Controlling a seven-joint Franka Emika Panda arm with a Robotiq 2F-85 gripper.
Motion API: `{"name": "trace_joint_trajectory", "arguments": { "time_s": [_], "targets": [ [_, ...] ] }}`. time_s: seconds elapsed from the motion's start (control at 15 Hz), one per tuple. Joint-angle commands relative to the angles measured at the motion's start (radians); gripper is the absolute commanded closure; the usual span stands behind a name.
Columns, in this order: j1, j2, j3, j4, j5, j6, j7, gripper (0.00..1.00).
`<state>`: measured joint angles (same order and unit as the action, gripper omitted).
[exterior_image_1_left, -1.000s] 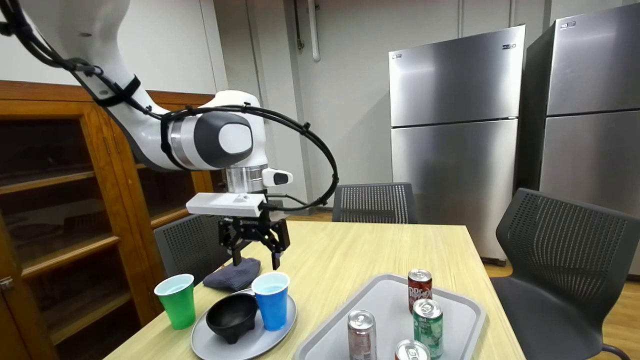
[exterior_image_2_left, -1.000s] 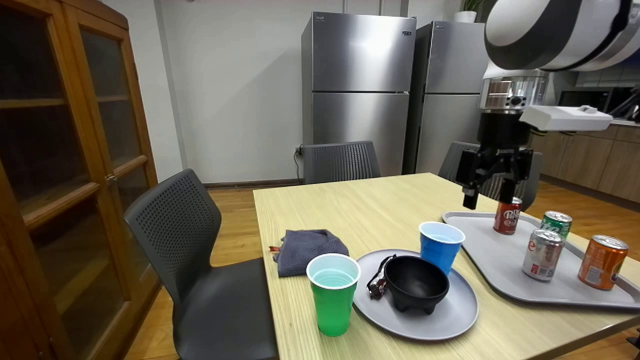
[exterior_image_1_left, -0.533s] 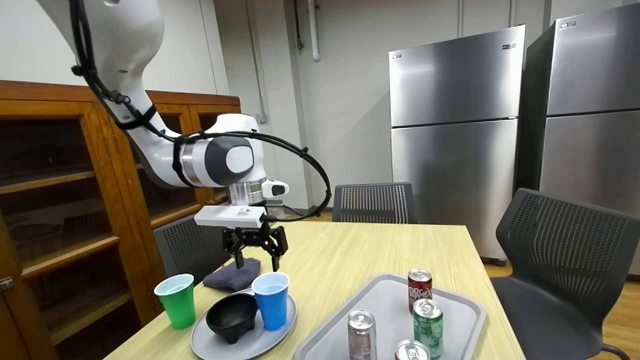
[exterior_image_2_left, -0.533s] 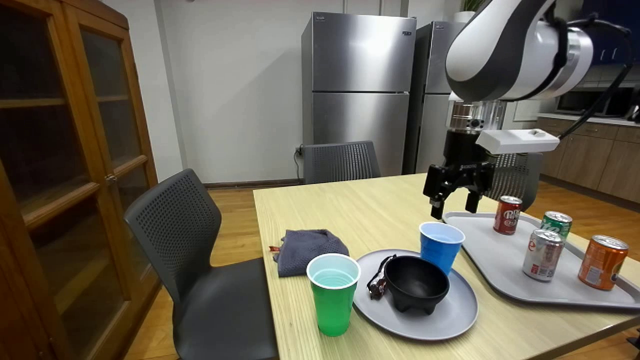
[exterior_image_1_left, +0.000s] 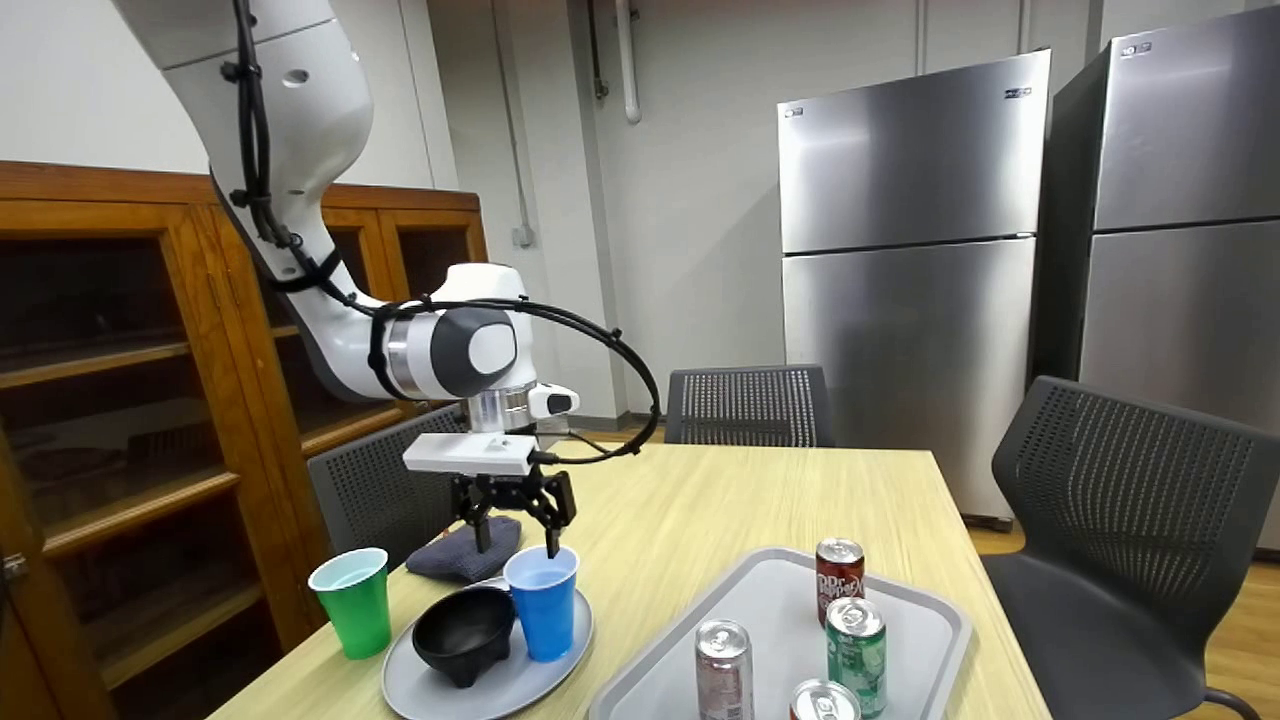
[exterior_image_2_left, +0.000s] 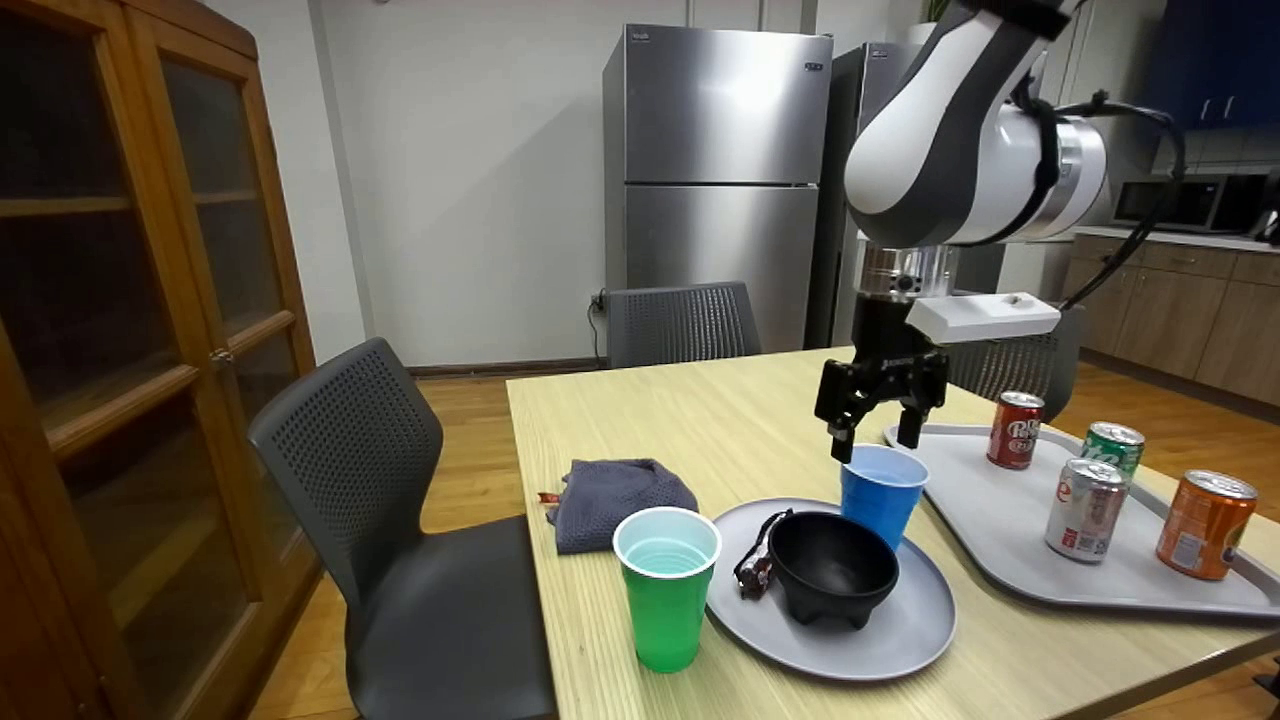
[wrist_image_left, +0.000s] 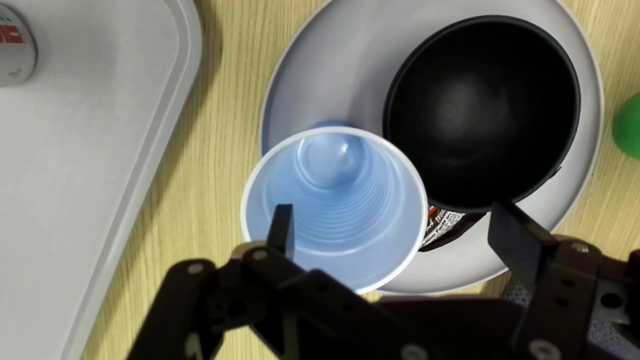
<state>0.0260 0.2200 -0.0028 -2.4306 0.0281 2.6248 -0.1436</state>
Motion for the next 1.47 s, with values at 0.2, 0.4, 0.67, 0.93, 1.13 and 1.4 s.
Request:
{"name": "trace_joint_trajectory", "arguments": {
  "time_s": [0.2,0.4,0.67,0.93,1.13,1.4],
  "targets": [
    [0.008,0.072,0.022,0.036,-0.031,0.024,0.028,0.00],
    [0.011,0.077,0.026,0.028,-0.041,0.035,0.028,0.26],
    [0.013,0.080,0.019,0.028,-0.058,0.036,0.031,0.58],
    [0.010,0.073,0.013,0.028,-0.067,0.037,0.031,0.88],
    [0.006,0.063,0.010,0.021,-0.069,0.037,0.024,1.00],
    [-0.006,0.033,0.010,0.008,-0.064,0.038,0.000,0.99]
  ]
}}
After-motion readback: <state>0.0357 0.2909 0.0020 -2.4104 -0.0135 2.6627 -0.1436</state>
